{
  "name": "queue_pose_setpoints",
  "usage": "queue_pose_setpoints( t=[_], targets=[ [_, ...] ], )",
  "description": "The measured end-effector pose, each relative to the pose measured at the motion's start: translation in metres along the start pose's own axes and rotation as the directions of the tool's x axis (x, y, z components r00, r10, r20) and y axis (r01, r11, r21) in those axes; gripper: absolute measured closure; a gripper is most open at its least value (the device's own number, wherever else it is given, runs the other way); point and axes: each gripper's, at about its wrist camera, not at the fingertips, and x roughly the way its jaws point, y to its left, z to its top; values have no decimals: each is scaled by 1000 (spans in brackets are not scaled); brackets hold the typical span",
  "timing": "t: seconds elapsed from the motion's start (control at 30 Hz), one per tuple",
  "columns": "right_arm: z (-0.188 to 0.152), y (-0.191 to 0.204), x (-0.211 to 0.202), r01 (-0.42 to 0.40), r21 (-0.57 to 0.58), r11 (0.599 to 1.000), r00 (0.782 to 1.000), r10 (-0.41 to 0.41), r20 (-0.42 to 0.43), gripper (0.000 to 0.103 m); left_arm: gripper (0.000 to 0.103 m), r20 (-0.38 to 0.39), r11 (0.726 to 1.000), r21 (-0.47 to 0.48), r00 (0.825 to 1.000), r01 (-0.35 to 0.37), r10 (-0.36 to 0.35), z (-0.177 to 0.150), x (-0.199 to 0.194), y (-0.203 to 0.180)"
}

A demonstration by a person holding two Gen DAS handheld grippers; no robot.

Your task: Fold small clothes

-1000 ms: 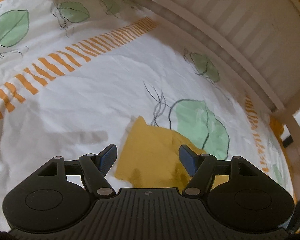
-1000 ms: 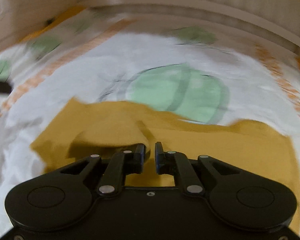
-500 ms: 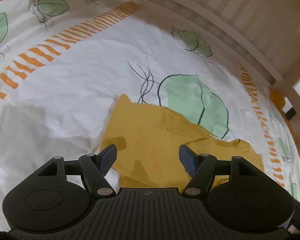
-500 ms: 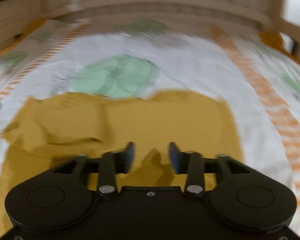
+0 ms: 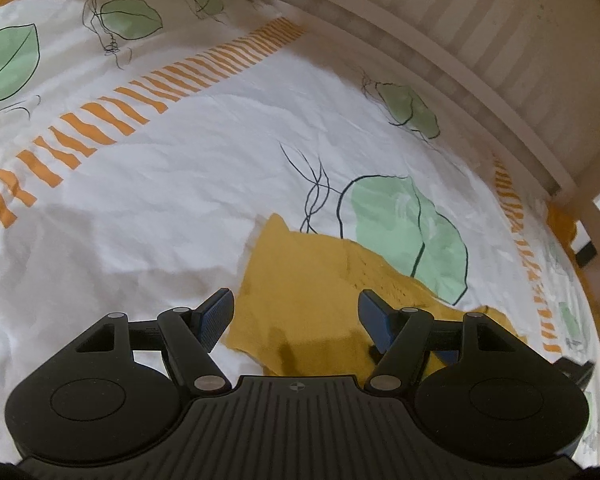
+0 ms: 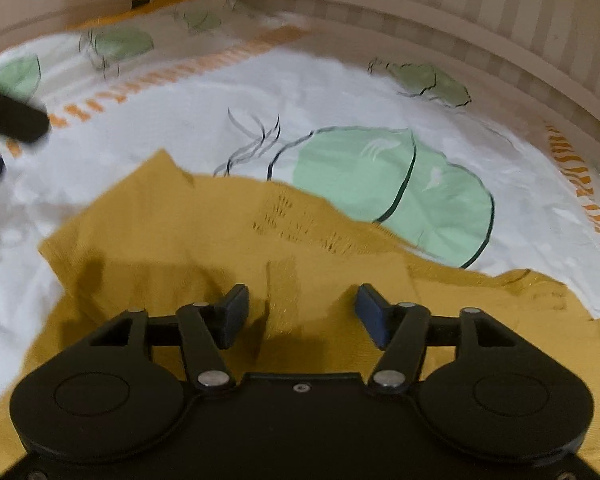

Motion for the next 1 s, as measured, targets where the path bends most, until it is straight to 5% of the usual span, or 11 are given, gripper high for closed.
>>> queue_pose_setpoints(
  t=[0.07, 0.13, 0.17, 0.2, 0.33, 0.47, 0.57, 0.6, 0.73, 0.87, 1.0],
  targets=[
    [-6, 4, 1, 27, -31, 999, 1000, -27, 5, 31, 36, -1, 1000, -5, 1000, 1, -1, 0, 0, 1],
    [-9, -2, -4, 27, -32, 999, 999, -27, 19, 50, 36, -3, 1000, -2, 1000, 1, -1, 0, 1, 1],
    [-9, -7, -7, 23, -18, 1000, 1000, -23, 16, 72, 36, -4, 1000, 2, 1000, 1, -1, 0, 1, 1],
    [-8, -17, -13, 10, 16, 1000, 1000, -10, 18, 80, 36, -5, 1000, 4, 1000, 1, -1, 0, 1, 1],
    [-9, -70, -43, 12, 176, 984, 998, -24, 65, 86, 36, -12, 1000, 12, 1000, 0, 0, -3, 3, -2],
    [-26, -128, -57, 39, 347, 937, 999, -50, 22, 86, 36, -27, 1000, 30, 1000, -3, 4, -8, 8, -6],
    [-49, -165, -58, 40, 469, 882, 999, -34, -20, 80, 36, -38, 999, 51, 999, -10, 12, -12, 13, -10],
    [-57, -173, -58, 10, 500, 866, 1000, -5, -12, 73, 36, -42, 998, 56, 999, -12, 14, -13, 14, -11],
    [-68, -177, -57, -135, 550, 824, 991, 123, 60, 72, 36, -50, 998, 67, 999, -16, 20, -15, 18, -14],
    [-54, -156, -49, -240, 513, 824, 971, 213, 112, 28, 36, -55, 997, 76, 998, -15, 19, -16, 20, -15],
    [-44, -138, -34, -277, 516, 811, 960, 261, 105, 29, 36, -62, 997, 81, 998, -16, 21, -17, 21, -15]
  ],
)
